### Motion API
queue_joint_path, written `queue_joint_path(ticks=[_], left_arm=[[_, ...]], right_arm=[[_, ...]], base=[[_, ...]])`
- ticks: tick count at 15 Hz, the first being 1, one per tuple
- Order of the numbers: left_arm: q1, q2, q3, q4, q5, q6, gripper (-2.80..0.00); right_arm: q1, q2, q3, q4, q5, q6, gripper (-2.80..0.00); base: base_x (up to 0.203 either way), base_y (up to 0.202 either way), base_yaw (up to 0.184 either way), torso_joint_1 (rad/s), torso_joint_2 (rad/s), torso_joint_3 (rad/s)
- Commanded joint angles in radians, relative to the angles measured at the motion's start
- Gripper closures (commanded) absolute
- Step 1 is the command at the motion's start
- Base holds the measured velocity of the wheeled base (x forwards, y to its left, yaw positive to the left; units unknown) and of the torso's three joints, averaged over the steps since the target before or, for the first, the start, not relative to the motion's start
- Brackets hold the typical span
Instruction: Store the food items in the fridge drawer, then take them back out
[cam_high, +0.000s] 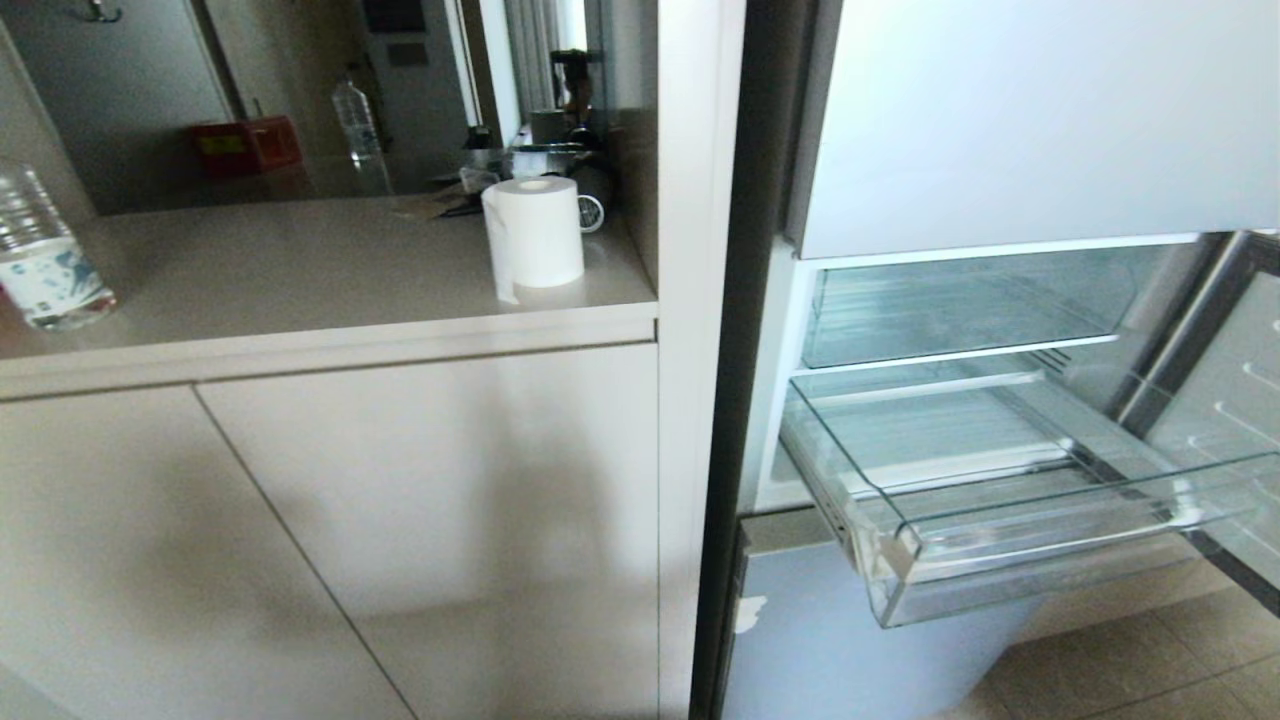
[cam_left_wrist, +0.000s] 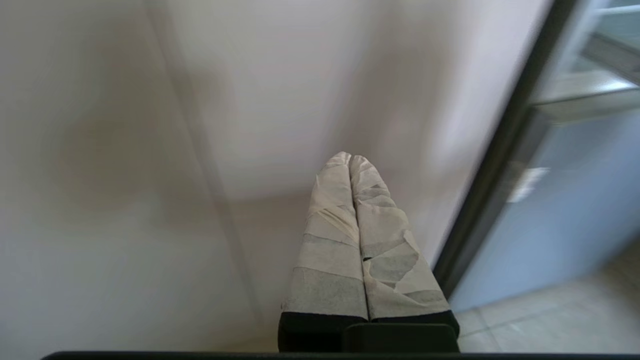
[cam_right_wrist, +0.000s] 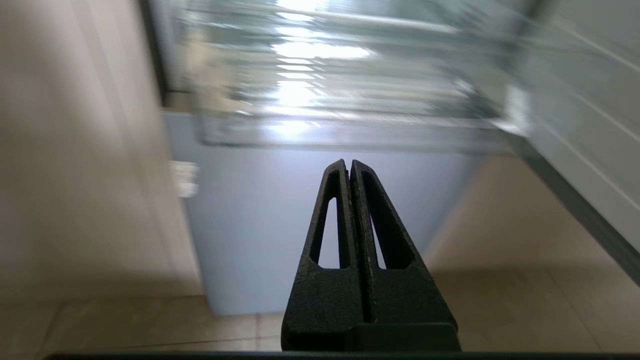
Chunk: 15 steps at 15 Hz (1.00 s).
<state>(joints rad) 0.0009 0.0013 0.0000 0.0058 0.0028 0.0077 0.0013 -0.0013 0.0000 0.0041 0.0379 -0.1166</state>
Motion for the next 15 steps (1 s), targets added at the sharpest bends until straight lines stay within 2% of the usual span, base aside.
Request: queue_joint_path(ticks=[1,11,15], left_arm=[[0.001,0.000,0.000,0.000,0.000,0.000,0.00],[0.001,0.000,0.000,0.000,0.000,0.000,0.00],[0.001,0.000,0.000,0.000,0.000,0.000,0.00]], right_arm=[[0.000,0.000,0.002,0.000,0.000,0.017,0.00],[0.000,0.000,0.000,-0.001,0.000,0.035,0.00],[0.000,0.002,-0.021,-0.001,-0.020,0.037,0.00]], base=[[-0.001,0.008,-0.170,0.002,0.00,0.003],[0.001,0.008,-0.170,0.001,0.00,0.003],[0.000,0.001,-0.023,0.000,0.00,0.001]])
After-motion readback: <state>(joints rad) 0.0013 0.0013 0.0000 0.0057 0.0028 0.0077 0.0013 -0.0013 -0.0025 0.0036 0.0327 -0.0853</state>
